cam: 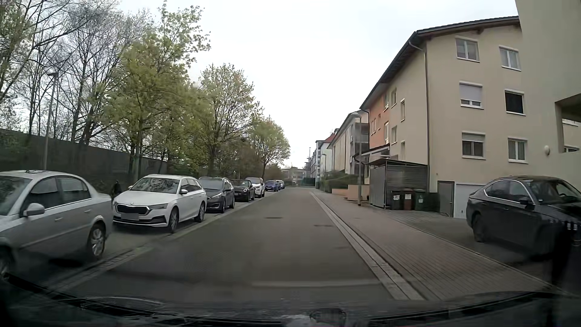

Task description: Follow the waypoints while adhering to traffic rules and regulations

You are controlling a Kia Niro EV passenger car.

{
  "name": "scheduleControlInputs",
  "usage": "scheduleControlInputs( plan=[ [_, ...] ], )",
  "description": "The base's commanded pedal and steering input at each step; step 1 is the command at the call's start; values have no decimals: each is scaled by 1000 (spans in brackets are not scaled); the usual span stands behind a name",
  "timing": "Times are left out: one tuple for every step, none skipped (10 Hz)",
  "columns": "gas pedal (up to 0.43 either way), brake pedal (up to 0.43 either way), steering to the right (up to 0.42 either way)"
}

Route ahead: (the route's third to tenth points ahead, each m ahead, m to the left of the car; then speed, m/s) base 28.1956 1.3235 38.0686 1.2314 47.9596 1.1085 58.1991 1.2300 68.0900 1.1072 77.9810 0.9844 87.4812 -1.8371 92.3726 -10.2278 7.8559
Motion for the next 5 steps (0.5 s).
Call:
scheduleControlInputs(
  plan=[
    [98, 0, 3],
    [98, 0, 2],
    [98, 0, 2],
    [98, 0, 2],
    [98, 0, 2]
  ],
)
